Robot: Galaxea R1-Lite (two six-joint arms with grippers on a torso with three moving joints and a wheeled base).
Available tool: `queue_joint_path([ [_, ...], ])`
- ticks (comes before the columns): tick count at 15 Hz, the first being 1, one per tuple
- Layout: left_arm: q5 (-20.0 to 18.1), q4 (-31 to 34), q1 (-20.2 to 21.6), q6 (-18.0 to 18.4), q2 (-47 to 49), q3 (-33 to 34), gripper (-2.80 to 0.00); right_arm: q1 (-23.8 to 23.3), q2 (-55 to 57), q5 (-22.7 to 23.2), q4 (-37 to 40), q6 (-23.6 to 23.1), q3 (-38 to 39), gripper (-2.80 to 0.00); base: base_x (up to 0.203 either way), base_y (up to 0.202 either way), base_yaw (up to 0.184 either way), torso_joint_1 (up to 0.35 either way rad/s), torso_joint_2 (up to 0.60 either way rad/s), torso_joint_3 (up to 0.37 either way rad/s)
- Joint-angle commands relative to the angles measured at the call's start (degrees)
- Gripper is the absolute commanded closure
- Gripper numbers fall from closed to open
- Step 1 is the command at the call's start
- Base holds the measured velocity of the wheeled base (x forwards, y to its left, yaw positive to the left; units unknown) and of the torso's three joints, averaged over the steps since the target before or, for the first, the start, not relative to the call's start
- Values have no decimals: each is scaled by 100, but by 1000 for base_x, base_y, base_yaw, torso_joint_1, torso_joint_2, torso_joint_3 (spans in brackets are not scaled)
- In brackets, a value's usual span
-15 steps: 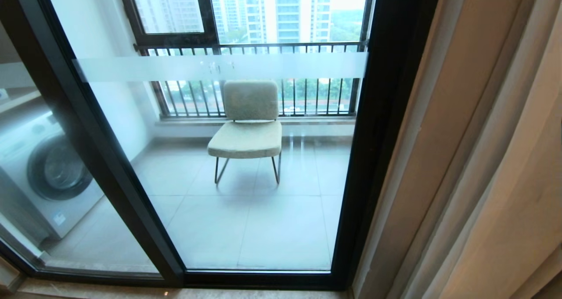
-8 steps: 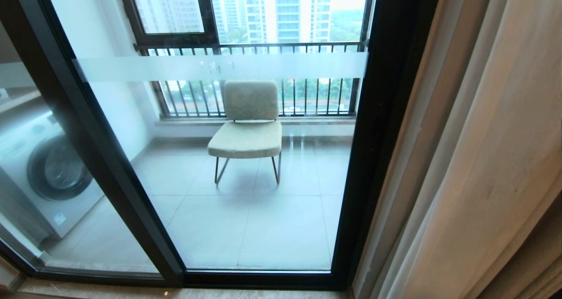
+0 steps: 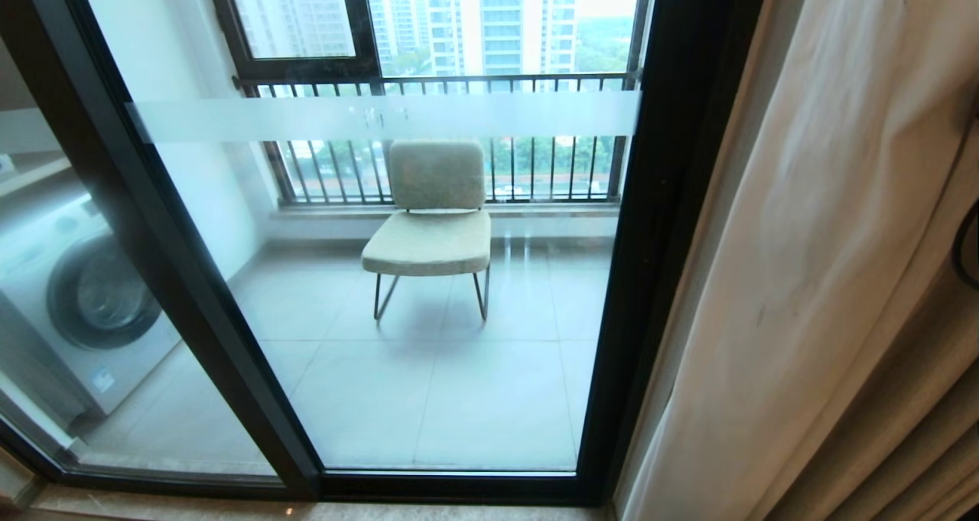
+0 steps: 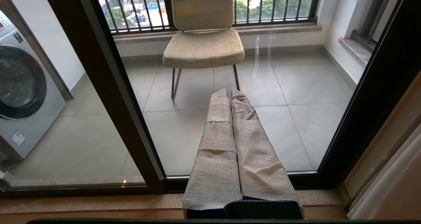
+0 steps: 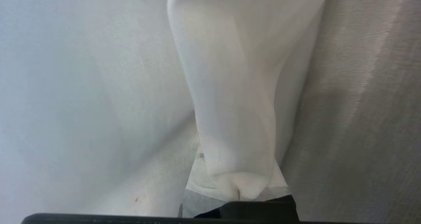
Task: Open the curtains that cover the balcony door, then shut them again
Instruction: Pull the inner curtains open on both sides
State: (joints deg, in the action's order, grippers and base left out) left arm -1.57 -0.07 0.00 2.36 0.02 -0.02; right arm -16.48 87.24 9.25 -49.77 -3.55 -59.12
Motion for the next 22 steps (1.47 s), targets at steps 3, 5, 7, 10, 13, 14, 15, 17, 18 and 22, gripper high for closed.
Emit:
queue_joint_path([
  [3,-1,-1,0,5,-2,-6,0,23,-143,6,-41,-6,158,-280,0,0,0,0,0,0],
  [5,-1,-1,0,6,-2,-6,0,22,-324,6,-52,-6,348,-280,0,0,0,0,0,0],
  [7,-1,-1,0,1,-2,2,0,22,-551,2,-42,-7,567,-280,0,0,0,0,0,0],
  [10,-1,-1,0,9,-2,2,0,22,-1050,-2,-42,-14,1027,-280,0,0,0,0,0,0],
  [13,-1,-1,0,8,-2,2,0,22,-1776,3,27,-19,1698,-280,0,0,0,0,0,0],
  [14,-1,-1,0,1,-2,2,0,22,-2051,1,125,-21,1899,-280,0,0,0,0,0,0],
  [15,-1,-1,0,2,-2,2,0,25,-2365,-1,287,-22,2103,-280,0,0,0,0,0,0],
  [17,-1,-1,0,1,-2,2,0,28,-2994,-6,703,-28,2462,-280,0,0,0,0,0,0],
  [18,-1,-1,0,1,-2,-6,0,29,-3344,-8,947,-29,2641,-280,0,0,0,0,0,0],
  [22,-1,-1,0,3,-2,2,0,39,-4739,-24,2136,-38,3248,-280,0,0,0,0,0,0],
])
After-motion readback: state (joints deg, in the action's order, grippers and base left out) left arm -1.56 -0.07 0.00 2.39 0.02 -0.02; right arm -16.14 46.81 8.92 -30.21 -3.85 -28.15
